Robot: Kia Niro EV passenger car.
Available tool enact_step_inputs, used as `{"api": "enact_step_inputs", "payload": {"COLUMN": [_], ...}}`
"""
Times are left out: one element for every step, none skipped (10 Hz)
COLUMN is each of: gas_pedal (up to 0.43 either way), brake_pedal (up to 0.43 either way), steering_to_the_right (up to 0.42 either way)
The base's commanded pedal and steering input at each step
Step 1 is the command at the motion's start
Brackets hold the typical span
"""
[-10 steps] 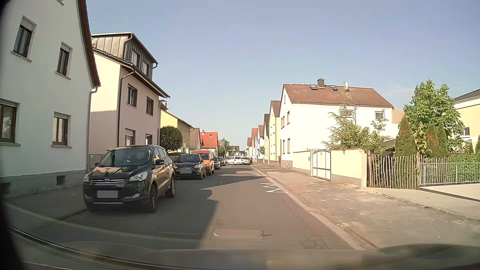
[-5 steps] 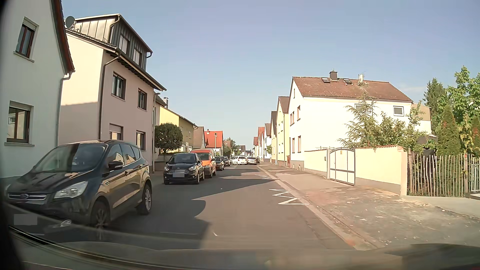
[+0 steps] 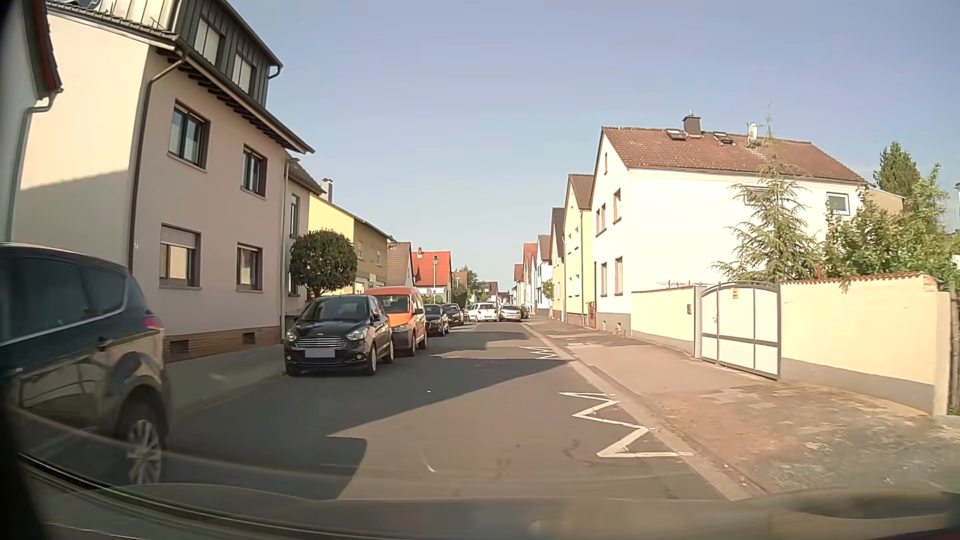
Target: Follow the waypoints while adhering to traffic rules and regulations
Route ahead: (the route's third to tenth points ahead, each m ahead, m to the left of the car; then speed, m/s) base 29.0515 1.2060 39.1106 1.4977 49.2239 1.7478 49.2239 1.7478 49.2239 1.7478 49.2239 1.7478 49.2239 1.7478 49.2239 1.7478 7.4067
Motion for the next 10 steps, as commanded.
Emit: {"api": "enact_step_inputs", "payload": {"gas_pedal": [0.331, 0.319, 0.268, 0.268, 0.268, 0.260, 0.260, 0.169, 0.110, 0.079], "brake_pedal": [0.024, 0.024, 0.024, 0.024, 0.030, 0.024, 0.024, 0.024, 0.024, 0.024], "steering_to_the_right": [-0.010, -0.010, -0.010, -0.009, -0.009, -0.006, -0.004, -0.002, -0.001, -0.001]}}
